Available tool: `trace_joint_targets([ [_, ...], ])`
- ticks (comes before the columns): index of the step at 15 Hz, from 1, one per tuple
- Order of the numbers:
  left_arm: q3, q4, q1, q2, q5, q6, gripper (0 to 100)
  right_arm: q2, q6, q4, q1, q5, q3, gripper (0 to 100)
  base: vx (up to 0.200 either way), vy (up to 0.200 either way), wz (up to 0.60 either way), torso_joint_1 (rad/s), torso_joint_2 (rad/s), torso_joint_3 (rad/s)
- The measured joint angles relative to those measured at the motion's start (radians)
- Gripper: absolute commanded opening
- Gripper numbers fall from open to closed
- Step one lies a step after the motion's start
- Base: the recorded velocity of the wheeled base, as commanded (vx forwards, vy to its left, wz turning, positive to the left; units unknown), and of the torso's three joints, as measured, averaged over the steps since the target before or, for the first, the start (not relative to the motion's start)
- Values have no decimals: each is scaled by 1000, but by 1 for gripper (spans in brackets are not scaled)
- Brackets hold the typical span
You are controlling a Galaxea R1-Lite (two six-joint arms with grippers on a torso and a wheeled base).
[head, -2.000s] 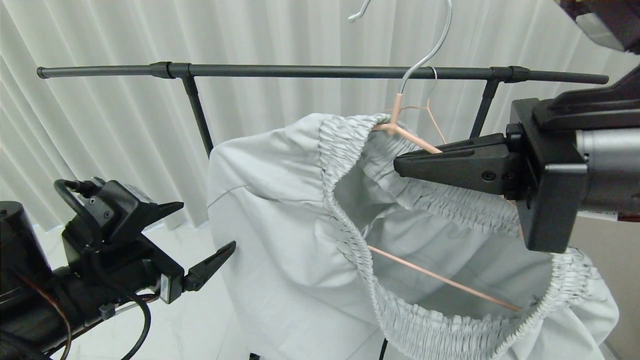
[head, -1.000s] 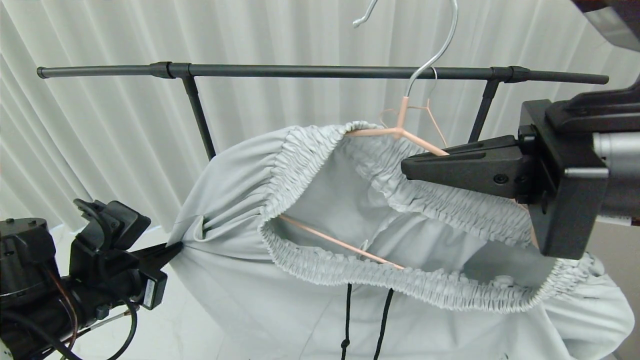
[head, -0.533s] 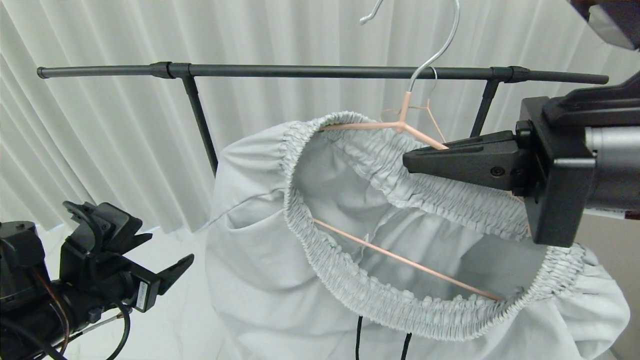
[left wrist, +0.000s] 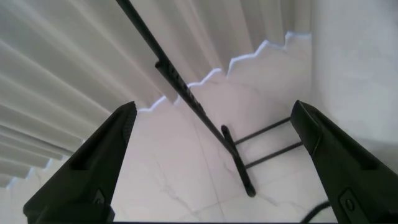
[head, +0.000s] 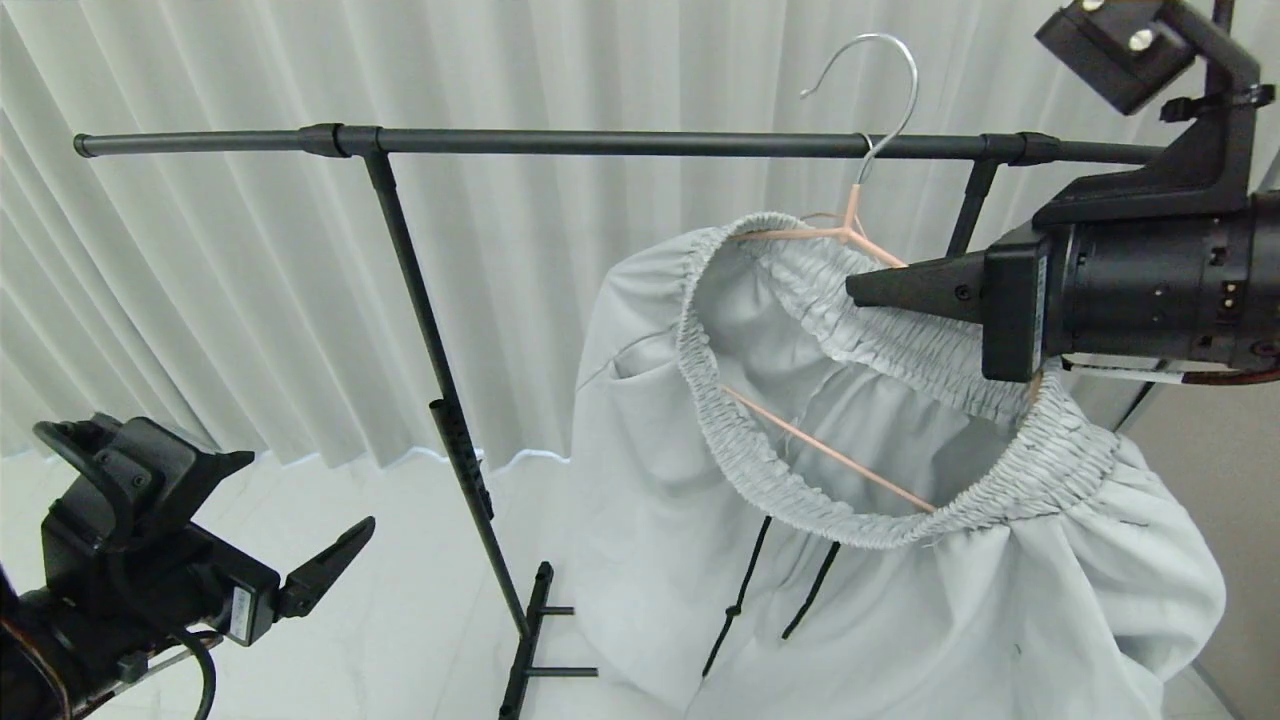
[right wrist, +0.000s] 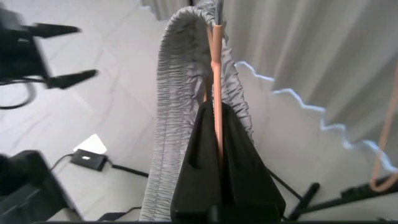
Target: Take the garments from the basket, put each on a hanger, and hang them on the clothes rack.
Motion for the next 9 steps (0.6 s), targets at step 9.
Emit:
trace_joint_targets([
  [9,-12,0,-50,-21,1,0,100,37,-1,-8,-53,-23,-17,0,178,0,0,0,3,4],
])
